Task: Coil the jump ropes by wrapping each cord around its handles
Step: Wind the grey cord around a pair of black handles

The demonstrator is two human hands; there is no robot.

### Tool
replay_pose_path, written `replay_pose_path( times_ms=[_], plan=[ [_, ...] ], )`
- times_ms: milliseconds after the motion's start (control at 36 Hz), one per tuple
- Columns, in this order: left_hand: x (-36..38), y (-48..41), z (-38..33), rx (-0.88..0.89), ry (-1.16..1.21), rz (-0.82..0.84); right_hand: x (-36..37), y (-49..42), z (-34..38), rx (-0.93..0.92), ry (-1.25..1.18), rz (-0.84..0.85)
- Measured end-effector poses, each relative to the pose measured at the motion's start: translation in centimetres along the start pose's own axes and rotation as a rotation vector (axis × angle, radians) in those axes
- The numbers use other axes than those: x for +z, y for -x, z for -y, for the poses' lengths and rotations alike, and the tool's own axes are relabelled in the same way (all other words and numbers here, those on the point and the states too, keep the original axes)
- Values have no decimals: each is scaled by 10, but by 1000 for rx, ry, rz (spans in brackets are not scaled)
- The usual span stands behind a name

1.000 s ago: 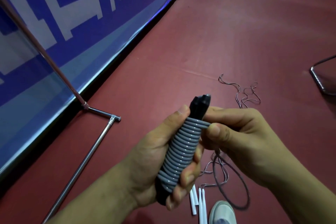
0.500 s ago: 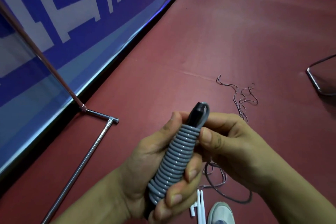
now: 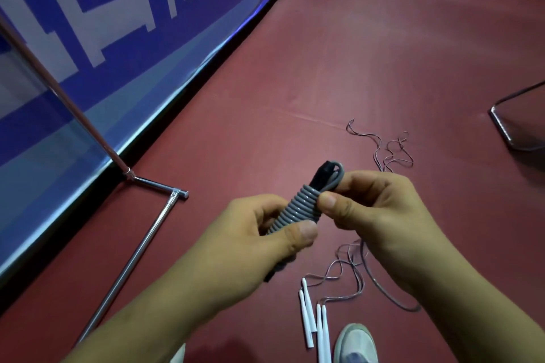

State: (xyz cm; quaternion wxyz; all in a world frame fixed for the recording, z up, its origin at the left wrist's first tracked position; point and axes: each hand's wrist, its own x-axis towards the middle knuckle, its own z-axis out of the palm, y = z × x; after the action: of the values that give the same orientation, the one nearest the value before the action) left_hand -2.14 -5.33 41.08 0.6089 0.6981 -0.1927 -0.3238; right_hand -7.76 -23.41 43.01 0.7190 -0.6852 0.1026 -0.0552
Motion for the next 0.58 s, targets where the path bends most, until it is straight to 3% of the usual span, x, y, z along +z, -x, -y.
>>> replay_pose_path(
  times_ms=[111,222,361,583],
  plan=[
    [8,1,3,78,-109,-73,6,-2,-3,1,32,-57],
    [15,4,2,16,18,-131,11,-3,-7,1,107,-86],
    [13,3,2,2,-2,-243,21,0,-9,25,43,-46],
    [4,2,-2,-70,229,-103,19,3,11,35,86,78]
  ],
)
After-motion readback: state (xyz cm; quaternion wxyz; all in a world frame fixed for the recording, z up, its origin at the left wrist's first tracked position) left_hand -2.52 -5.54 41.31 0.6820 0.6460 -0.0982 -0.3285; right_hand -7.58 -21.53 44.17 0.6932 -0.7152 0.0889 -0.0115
